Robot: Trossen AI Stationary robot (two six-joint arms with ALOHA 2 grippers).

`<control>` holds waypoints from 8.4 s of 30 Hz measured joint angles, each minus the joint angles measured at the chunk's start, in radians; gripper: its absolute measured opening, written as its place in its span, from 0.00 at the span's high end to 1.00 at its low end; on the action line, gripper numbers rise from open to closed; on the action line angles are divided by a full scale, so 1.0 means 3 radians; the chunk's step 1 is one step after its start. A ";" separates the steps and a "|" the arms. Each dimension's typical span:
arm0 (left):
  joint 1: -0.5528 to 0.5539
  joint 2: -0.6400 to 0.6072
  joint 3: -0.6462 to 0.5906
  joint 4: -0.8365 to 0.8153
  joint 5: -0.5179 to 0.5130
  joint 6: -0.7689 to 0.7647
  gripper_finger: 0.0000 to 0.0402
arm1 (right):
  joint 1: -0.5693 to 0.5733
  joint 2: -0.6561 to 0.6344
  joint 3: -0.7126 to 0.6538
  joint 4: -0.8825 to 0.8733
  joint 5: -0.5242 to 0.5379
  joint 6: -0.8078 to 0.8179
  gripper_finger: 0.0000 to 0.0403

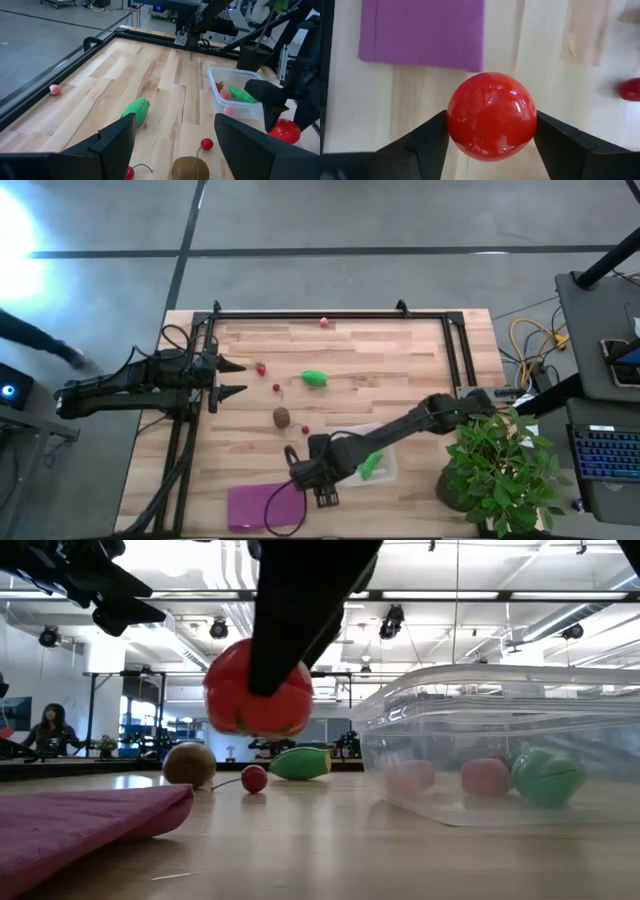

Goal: Pick and placing Produce into tupperware
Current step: Put the red tomato into the transparent container, then adjust the transparent container on the table, then put the pink peach into the transparent container

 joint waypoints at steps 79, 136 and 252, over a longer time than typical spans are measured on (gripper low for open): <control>0.0000 0.0211 -0.0006 -0.0005 0.0022 -0.0612 0.36 | -0.0365 -0.2178 -0.1945 -0.1702 0.0366 0.3248 0.34; -0.0001 0.0209 -0.0005 0.0053 0.0027 -0.0615 0.36 | -0.0507 -0.2644 -0.2935 0.0429 -0.0688 0.2532 0.73; 0.1731 0.4992 0.2995 0.0506 -0.0304 -0.1526 0.36 | -0.1299 -0.7865 -0.6290 0.3029 0.0698 0.0373 0.78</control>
